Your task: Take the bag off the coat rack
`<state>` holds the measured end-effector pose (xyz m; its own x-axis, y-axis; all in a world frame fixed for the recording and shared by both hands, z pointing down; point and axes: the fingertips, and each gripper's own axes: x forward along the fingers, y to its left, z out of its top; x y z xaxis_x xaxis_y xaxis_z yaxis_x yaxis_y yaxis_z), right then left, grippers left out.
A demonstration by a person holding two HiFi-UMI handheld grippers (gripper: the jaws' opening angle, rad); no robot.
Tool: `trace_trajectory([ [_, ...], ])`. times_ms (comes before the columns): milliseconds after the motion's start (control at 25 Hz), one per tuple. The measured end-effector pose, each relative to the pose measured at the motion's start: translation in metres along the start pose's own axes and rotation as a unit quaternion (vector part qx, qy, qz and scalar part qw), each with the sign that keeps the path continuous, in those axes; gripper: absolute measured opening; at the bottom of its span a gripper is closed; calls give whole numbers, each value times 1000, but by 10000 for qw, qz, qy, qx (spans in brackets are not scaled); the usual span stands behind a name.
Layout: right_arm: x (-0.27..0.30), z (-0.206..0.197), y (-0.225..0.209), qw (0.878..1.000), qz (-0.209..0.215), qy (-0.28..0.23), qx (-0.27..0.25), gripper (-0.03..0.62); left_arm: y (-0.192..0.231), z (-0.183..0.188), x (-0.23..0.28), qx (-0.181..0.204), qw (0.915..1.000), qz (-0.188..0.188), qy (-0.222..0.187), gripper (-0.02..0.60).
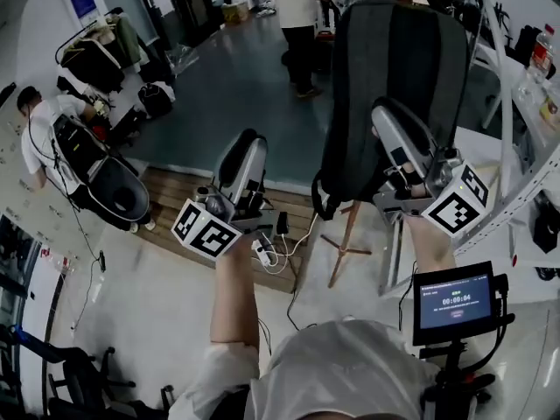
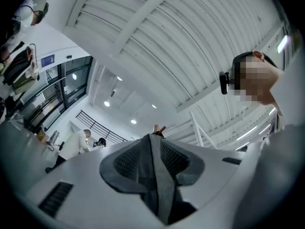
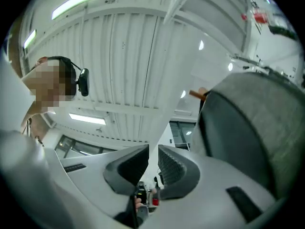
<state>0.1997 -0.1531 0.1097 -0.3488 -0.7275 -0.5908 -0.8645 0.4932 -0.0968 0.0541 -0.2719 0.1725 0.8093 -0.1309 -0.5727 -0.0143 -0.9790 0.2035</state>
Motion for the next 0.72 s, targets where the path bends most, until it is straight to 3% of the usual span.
trace_trajectory([
  [160,-45,45,-29,9944,-776,-227,-683,60,-6,-17,47,131,9993,-335,93,160],
  [360,-88,74,-57,9786,-1551,-305,-1320,141,-5,-45,93,296,9975,-538,357,246],
  [400,-94,75,-63,9747,-1683,-280,-1442,152,-4,-51,99,305,9970,-575,412,260],
  [560,-118,70,-90,9601,-2176,-23,-1757,293,1,-76,118,277,9951,-696,643,304],
  [720,-137,45,-118,9565,-2444,314,-1561,365,15,-100,123,113,9927,-735,951,344],
])
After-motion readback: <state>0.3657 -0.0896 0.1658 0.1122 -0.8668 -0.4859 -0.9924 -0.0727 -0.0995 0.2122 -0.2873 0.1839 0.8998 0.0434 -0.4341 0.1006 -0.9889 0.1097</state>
